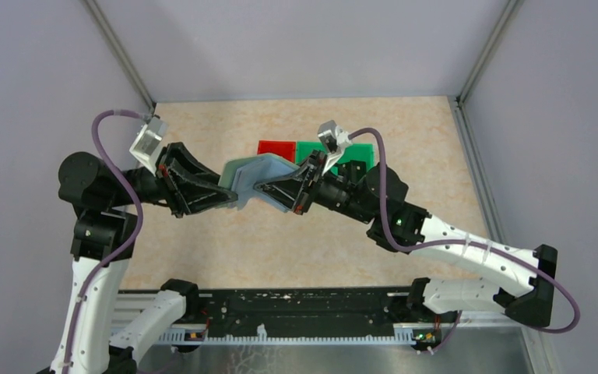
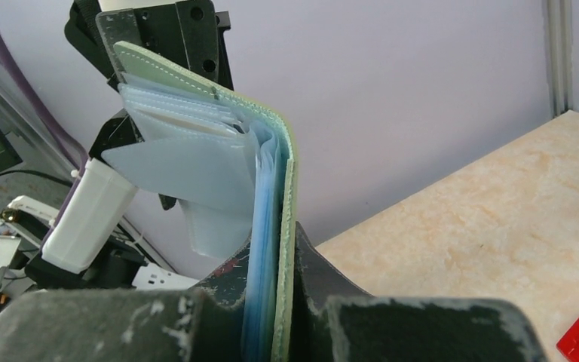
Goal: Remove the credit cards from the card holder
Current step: Remove the credit card from the card holder.
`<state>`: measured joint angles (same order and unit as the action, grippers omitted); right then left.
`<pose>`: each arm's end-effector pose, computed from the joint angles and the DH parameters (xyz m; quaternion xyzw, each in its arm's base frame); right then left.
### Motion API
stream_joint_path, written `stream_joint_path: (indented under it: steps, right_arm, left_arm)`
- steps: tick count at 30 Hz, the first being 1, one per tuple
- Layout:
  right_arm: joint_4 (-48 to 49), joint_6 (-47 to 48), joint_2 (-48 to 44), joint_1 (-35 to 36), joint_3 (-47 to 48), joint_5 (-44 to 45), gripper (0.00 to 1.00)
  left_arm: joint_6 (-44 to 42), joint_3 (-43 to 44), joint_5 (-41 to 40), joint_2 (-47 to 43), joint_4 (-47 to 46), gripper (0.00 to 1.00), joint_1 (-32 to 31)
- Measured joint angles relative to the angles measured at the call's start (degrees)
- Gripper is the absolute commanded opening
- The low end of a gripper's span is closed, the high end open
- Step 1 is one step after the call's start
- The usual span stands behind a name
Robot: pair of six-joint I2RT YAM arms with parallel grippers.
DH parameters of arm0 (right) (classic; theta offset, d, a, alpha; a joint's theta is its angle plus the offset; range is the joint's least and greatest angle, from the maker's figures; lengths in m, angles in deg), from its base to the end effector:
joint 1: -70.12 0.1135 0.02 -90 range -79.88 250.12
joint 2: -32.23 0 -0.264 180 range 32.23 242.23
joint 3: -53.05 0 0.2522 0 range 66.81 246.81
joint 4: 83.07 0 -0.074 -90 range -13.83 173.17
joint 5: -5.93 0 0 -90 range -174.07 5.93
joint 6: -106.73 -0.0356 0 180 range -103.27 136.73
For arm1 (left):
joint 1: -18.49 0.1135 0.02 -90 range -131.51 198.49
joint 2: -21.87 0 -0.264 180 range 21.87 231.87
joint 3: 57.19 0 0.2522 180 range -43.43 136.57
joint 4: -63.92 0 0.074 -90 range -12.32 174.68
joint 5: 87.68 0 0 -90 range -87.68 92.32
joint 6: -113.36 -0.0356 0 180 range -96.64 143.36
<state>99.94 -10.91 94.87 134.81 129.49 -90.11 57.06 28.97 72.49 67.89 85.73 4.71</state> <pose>0.1028 0.2261 0.4398 -0.2293 0.5510 0.6001 0.5326 0.1000 -0.0590 0.4931 0.3761 0.5525 -0.5751 0.4718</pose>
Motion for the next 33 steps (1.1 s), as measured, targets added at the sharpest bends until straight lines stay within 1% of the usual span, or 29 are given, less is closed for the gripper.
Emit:
stream_joint_path:
  steps: [4, 10, 15, 21, 29, 33]
  right_arm:
    - [0.7, -0.4, -1.0, -0.5, -1.0, -1.5, 0.00]
    - [2.3, -1.0, -2.3, -1.2, -2.5, -3.5, 0.00]
    - [3.0, -1.5, -2.3, -1.7, -2.8, -4.5, 0.00]
    - [3.7, -2.2, -2.6, -1.9, -3.1, -6.2, 0.00]
    - [3.8, -2.6, -2.6, -2.1, -3.1, -8.1, 0.00]
    - [3.7, -2.7, -2.6, -2.3, -3.1, -9.0, 0.00]
  left_arm:
    - [-0.4, 0.1, -0.3, 0.0, 0.3, 0.13, 0.0]
    - [-3.2, 1.3, -2.0, 0.0, 2.7, 0.05, -0.1]
    - [-3.5, 1.3, -2.6, 0.0, 2.9, 0.07, -0.3]
    - [-1.4, 1.3, -0.9, 0.0, 1.0, 0.09, -0.3]
    - [3.3, -0.2, 2.0, 0.0, -4.2, 0.09, -0.2]
    - [7.3, -1.7, 3.7, 0.0, -8.9, 0.08, -0.2]
